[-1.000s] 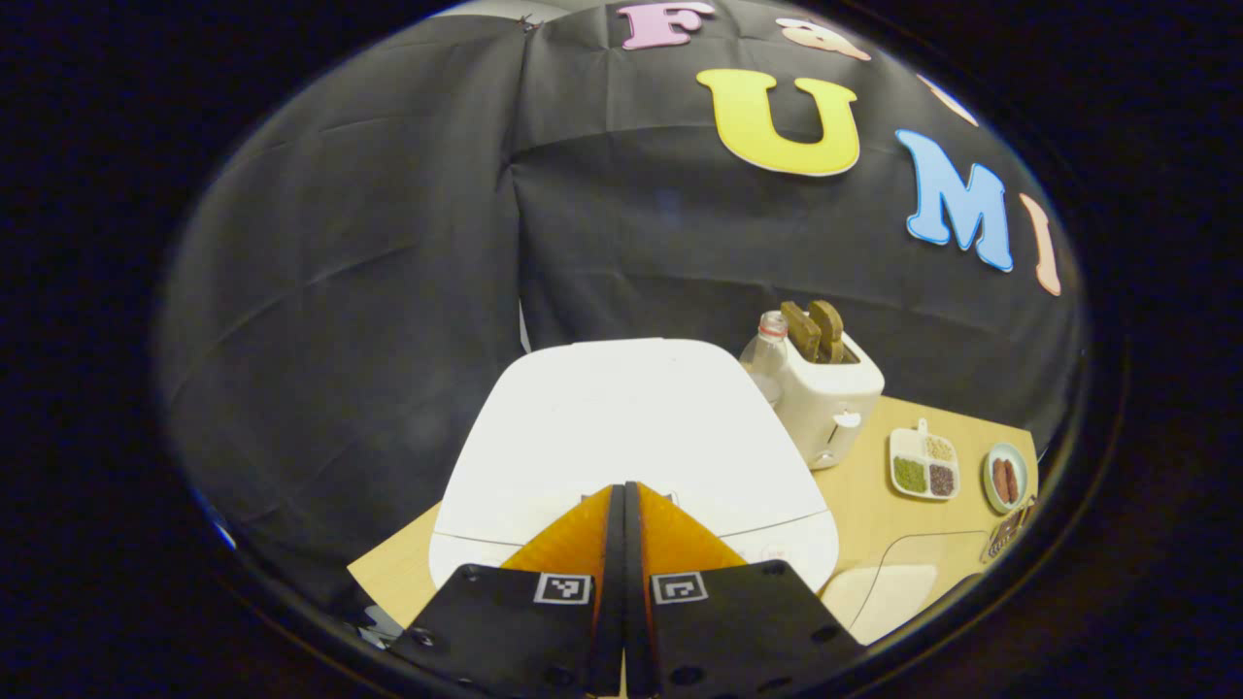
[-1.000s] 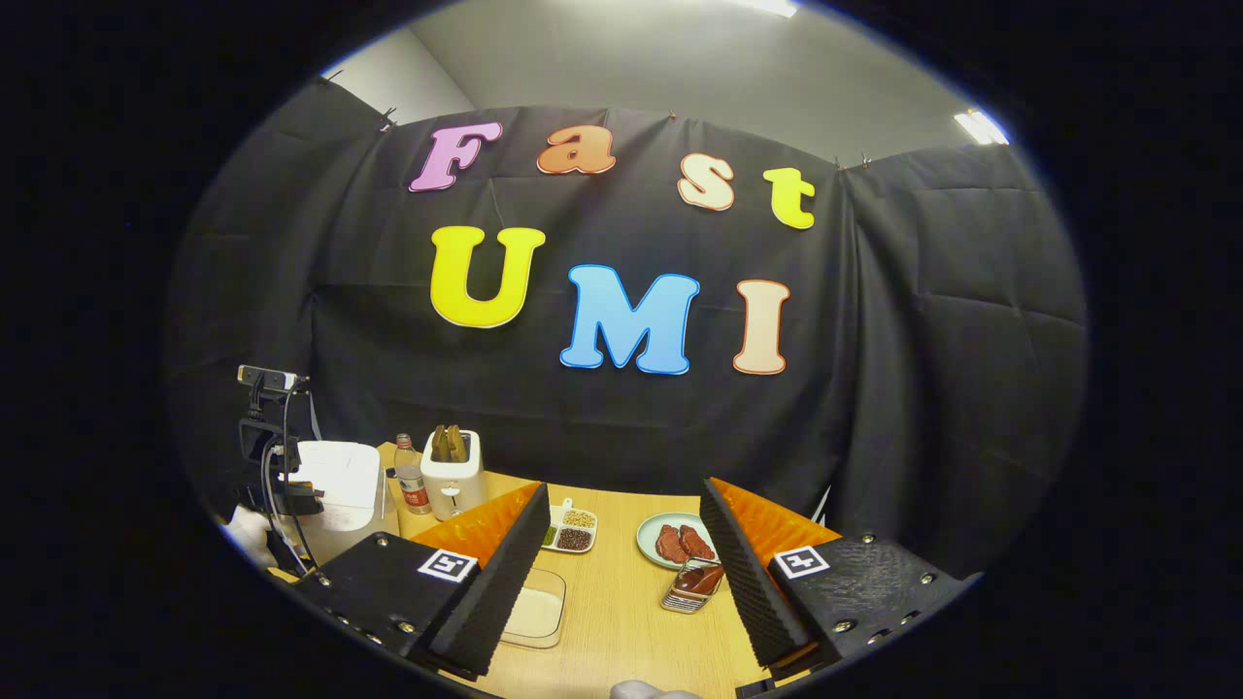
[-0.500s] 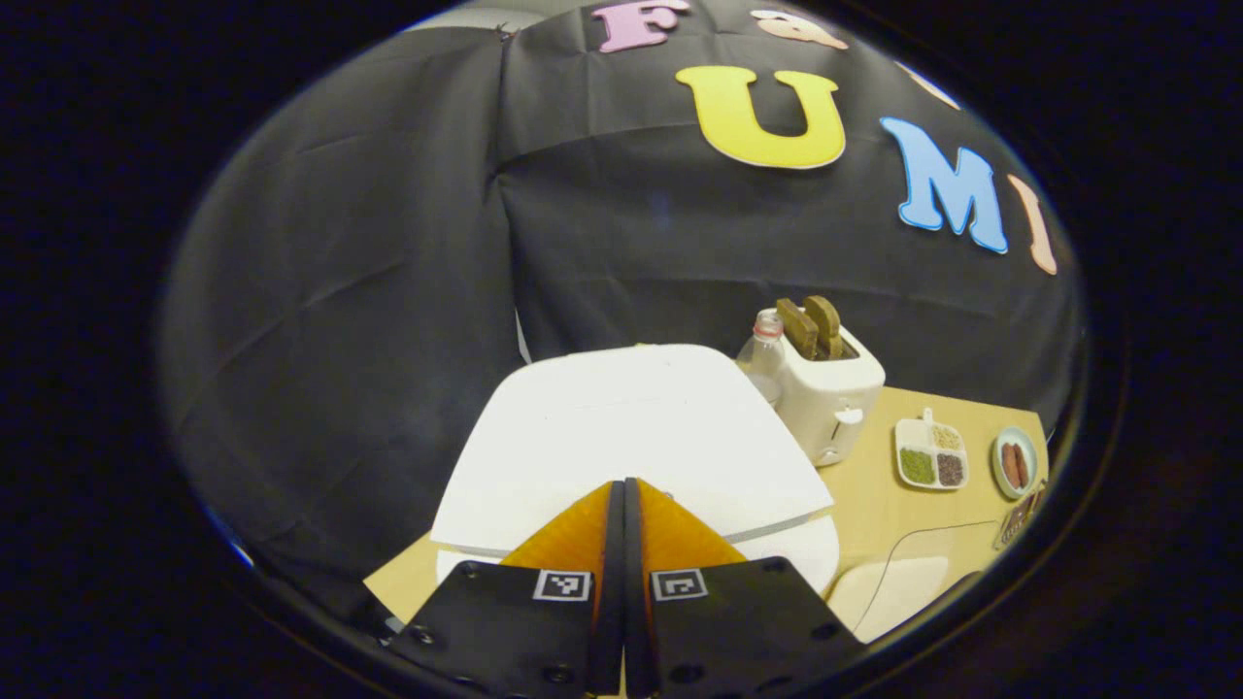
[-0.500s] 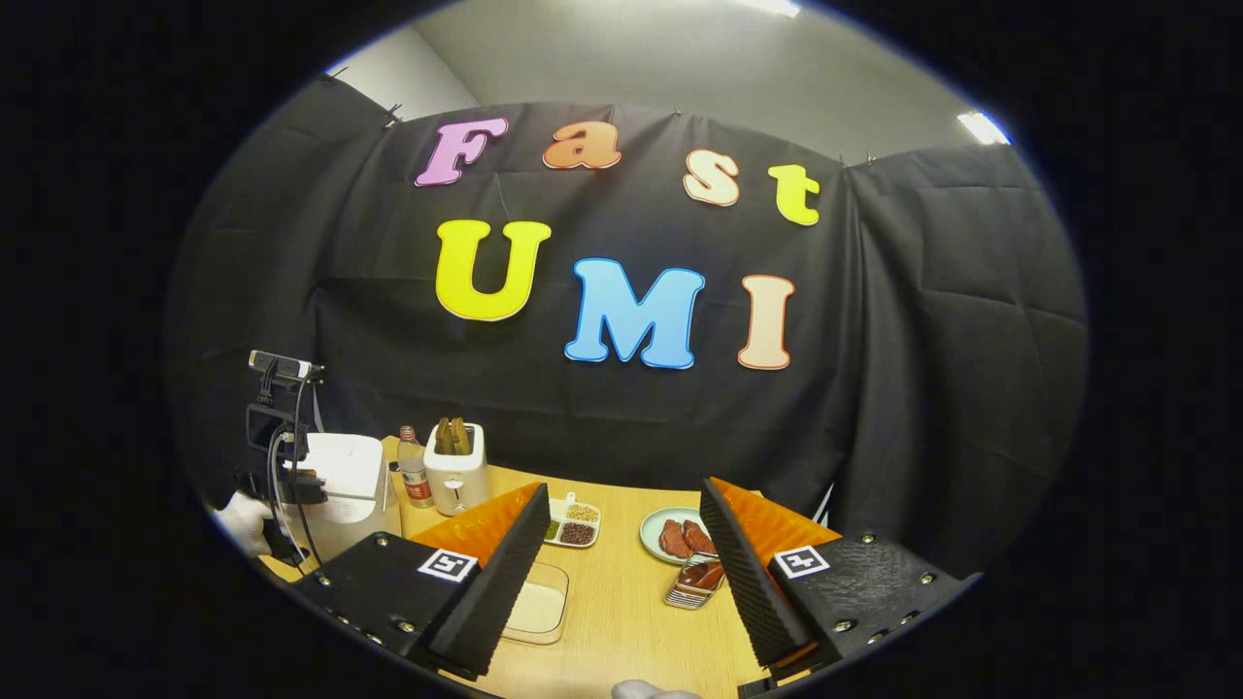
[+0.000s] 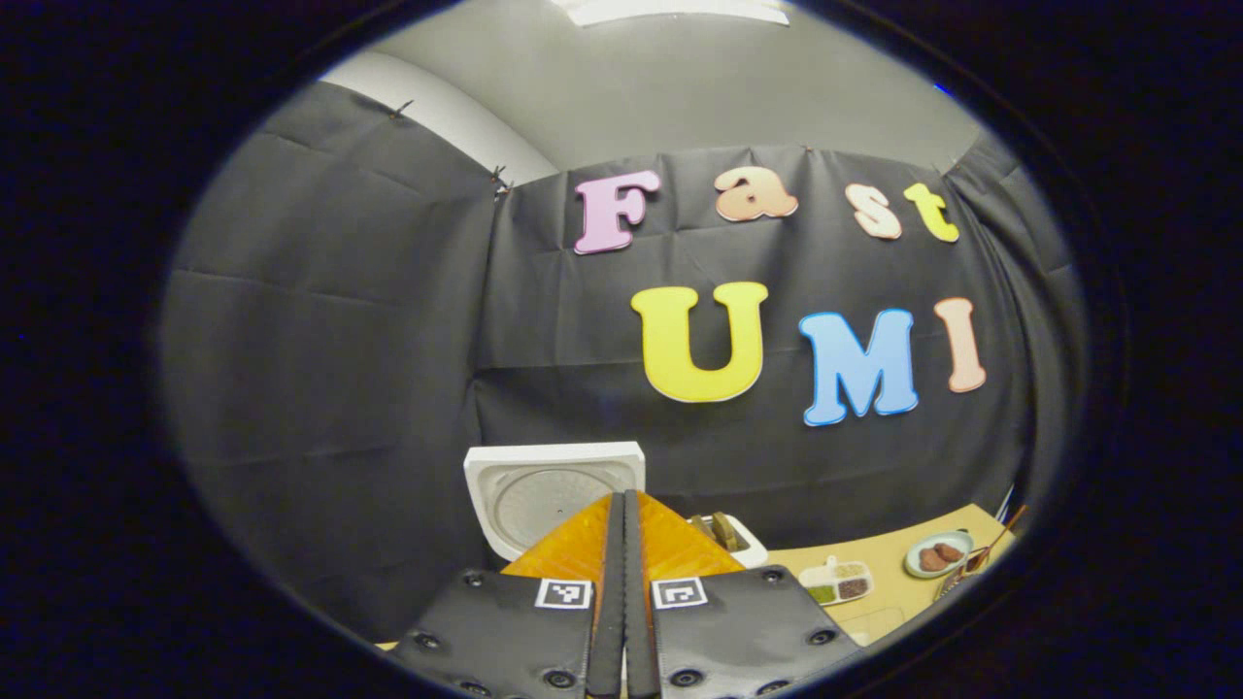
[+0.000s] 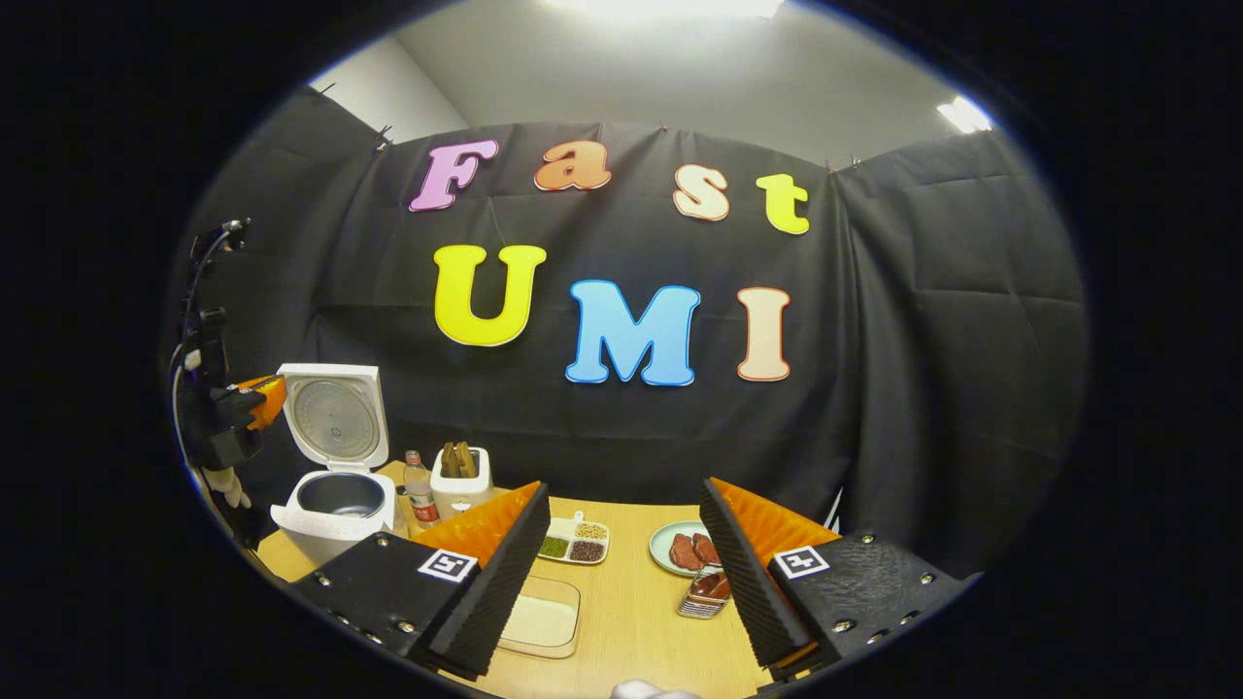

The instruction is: Close the left gripper, press the button to open the rice cooker; take a wooden spoon from the chopstick holder with the right hand, scoop a spoonful of rice and pour it into the rice cooker, then put the wooden spoon back into the chopstick holder.

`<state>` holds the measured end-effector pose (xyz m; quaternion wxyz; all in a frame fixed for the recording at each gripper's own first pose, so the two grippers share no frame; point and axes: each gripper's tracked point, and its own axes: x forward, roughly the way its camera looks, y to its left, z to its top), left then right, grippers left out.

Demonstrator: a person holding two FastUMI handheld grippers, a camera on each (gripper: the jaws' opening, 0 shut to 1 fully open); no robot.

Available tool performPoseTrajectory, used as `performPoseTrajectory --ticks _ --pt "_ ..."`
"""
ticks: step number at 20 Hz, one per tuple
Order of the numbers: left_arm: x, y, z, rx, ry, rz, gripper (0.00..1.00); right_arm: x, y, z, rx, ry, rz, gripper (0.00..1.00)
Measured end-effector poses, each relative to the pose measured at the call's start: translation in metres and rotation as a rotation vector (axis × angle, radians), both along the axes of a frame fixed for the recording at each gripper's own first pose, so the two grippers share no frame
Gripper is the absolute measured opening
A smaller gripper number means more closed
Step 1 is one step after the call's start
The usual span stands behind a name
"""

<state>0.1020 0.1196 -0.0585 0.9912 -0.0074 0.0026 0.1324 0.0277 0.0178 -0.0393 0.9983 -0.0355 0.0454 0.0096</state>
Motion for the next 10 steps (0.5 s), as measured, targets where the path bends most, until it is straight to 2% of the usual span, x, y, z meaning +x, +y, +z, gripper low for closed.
performPoseTrajectory --ticks 3,5,10 --pt "-0.023 -0.02 -0.009 -0.068 0.021 -0.047 0.09 -0.001 -0.004 0.002 0.007 -0.007 -0.009 0.95" --pt "-0.039 -0.029 -0.017 -0.08 0.018 -0.061 0.1 -0.002 -0.008 -0.001 0.013 -0.003 -0.015 0.95" --pt "-0.062 -0.062 -0.01 -0.035 -0.022 -0.138 0.97 -0.007 -0.021 -0.004 0.021 -0.001 -0.048 0.95"
